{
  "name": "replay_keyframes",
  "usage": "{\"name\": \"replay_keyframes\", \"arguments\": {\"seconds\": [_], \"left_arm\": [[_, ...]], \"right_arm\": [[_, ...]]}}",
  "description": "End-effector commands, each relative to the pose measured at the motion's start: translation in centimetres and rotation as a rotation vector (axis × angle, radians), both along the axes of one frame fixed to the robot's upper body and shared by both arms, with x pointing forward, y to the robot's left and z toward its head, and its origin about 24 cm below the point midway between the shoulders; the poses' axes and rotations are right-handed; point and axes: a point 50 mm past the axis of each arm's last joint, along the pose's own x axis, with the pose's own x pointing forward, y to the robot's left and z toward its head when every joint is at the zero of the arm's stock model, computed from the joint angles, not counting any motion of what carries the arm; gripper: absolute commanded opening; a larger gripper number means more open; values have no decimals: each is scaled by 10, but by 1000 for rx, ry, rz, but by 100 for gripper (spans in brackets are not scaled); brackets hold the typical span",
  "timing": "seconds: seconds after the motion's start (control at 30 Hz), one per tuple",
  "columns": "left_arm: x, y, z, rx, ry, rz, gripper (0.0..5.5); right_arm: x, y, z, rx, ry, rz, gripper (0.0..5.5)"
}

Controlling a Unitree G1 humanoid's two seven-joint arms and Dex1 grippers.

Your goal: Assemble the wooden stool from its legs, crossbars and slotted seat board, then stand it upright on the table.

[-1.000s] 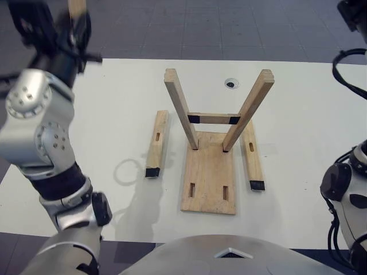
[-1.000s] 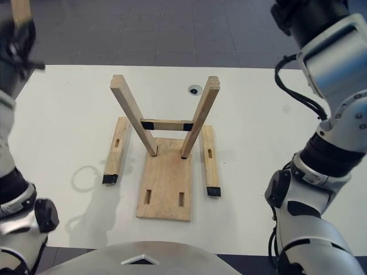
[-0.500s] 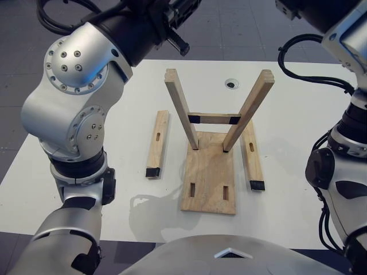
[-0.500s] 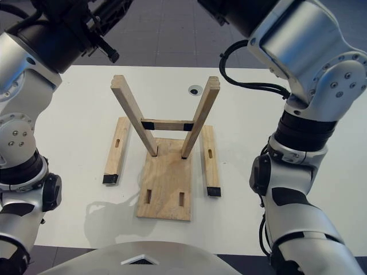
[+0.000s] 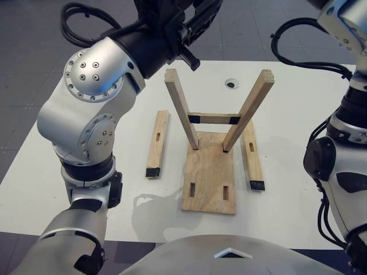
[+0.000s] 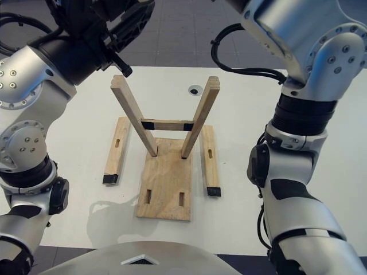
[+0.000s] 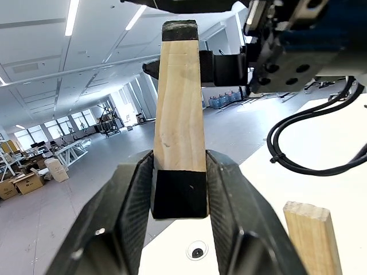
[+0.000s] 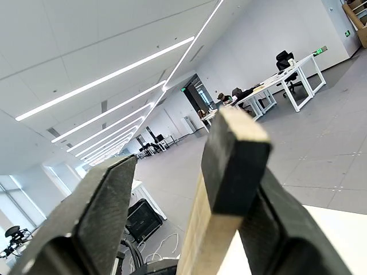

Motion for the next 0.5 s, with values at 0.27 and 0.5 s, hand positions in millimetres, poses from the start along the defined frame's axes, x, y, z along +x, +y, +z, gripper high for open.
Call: {"name": "replay_keyframes", "arguments": {"seconds": [0.27,0.5], "left_arm": [[4,10,-2,-14,18,46,133],[0,7,4,-46,40,-12,133]], "right_arm": [[-9,3,4,146,127,136,84],[-2,-8,-4,7,65,12,42]]}}
